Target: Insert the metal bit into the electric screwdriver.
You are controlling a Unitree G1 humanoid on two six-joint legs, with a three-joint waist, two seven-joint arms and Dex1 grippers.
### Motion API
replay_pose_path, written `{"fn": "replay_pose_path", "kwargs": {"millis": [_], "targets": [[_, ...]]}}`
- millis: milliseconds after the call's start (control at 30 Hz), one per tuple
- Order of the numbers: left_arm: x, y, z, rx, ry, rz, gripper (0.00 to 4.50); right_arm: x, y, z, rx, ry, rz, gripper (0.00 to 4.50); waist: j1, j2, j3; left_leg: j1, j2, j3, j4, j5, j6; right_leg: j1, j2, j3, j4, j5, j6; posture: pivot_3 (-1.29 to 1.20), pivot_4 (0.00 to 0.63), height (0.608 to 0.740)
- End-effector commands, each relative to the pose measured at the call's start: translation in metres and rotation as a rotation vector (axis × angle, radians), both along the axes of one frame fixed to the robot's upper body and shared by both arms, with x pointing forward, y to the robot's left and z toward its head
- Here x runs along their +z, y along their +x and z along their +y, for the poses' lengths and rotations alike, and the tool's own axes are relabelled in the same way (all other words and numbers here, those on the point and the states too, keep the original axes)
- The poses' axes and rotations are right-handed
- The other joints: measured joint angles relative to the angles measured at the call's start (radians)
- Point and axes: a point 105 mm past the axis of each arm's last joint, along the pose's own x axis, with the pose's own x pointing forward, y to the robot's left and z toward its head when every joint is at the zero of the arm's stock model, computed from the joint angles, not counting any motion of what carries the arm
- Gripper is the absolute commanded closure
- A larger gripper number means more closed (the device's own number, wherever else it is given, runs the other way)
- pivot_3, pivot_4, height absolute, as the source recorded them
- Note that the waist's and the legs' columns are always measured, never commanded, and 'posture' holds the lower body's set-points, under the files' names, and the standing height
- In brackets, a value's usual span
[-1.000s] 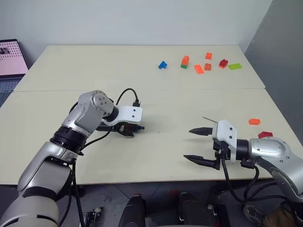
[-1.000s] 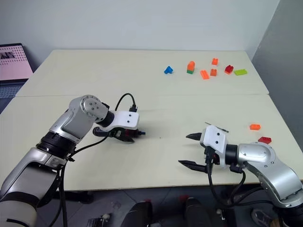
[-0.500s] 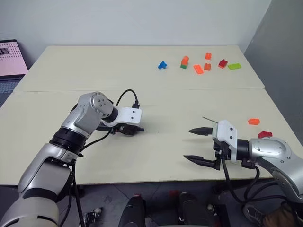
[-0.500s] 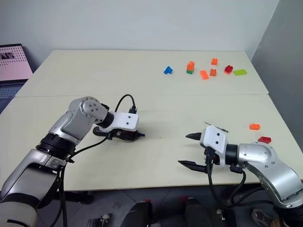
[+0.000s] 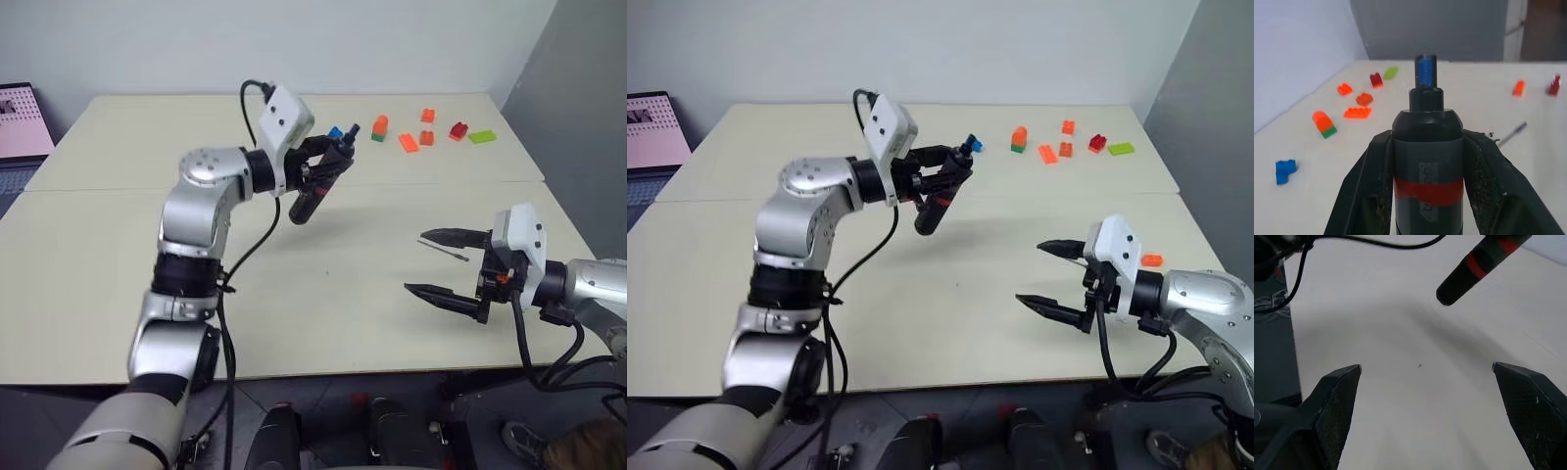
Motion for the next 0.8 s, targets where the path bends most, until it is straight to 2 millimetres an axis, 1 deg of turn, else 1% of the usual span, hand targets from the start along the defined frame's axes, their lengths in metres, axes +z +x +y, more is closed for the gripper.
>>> {"fn": "replay_pose_path", "kwargs": {"millis": [33,133,200,267,333,467,533,667,800], "targets": [[0.008,-0.009,0.004,0.094,-0.175,-0.035,2.88,0.017,0.001,0.008,0.018,0.045,-0.062,0.0,0.003,0.0,0.0,0.0,0.0,-0.001,0.0,0.0,0.0,0.001,0.0,0.0,0.0,0.0,0.0,0.0,0.15,0.74],[-0.001,-0.02,-0.006,0.113,-0.22,-0.068,2.88,0.02,0.001,0.016,0.045,0.043,-0.074,0.0,0.01,0.0,0.0,0.0,0.0,-0.001,0.001,0.0,0.0,0.001,0.0,0.0,-0.001,0.001,0.0,0.0,0.15,0.74],[-0.004,-0.025,-0.009,0.123,-0.255,-0.056,2.88,0.021,0.0,0.02,0.061,0.04,-0.08,0.0,0.016,0.0,0.0,-0.001,-0.001,-0.001,0.001,0.0,0.0,0.001,0.0,0.0,-0.002,0.001,0.0,0.0,0.15,0.74],[-0.014,-0.034,-0.013,0.111,-0.237,-0.056,2.88,0.024,0.0,0.026,0.083,0.053,-0.084,0.0,0.018,0.0,0.0,-0.001,-0.001,-0.001,0.001,0.0,0.0,0.001,0.0,0.0,-0.002,0.001,0.0,0.0,0.15,0.74],[-0.026,-0.038,-0.013,0.117,-0.209,-0.053,2.88,0.025,0.001,0.029,0.094,0.056,-0.085,0.0,0.018,0.0,0.0,-0.001,-0.001,-0.001,0.001,0.0,0.0,0.002,0.0,0.0,-0.002,0.001,0.0,0.0,0.15,0.74],[-0.049,-0.043,-0.005,0.144,-0.171,-0.018,2.88,0.022,0.003,0.031,0.1,0.045,-0.072,0.0,0.018,0.0,0.0,0.003,-0.001,0.0,0.001,0.0,0.0,0.006,-0.001,0.0,-0.003,0.001,0.001,0.0,0.15,0.74],[-0.056,-0.046,-0.002,0.143,-0.137,-0.018,2.88,0.02,0.005,0.032,0.095,0.034,-0.066,0.0,0.017,0.0,0.0,0.005,-0.001,0.0,0.0,0.0,0.0,0.008,-0.001,0.0,-0.003,0.001,0.001,0.0,0.15,0.74],[-0.06,-0.048,0.001,0.152,-0.128,-0.02,2.88,0.02,0.007,0.031,0.092,0.031,-0.064,0.0,0.017,0.0,0.0,0.007,-0.001,0.0,0.0,0.0,0.0,0.01,0.0,0.0,-0.004,0.001,0.001,0.0,0.15,0.74],[-0.065,-0.052,0.013,0.188,-0.125,-0.004,2.88,0.018,0.007,0.029,0.092,0.012,-0.06,0.0,0.015,0.0,0.0,0.007,-0.001,0.0,0.0,0.0,0.0,0.01,0.0,0.0,-0.004,0.001,0.001,0.0,0.15,0.74]]}}
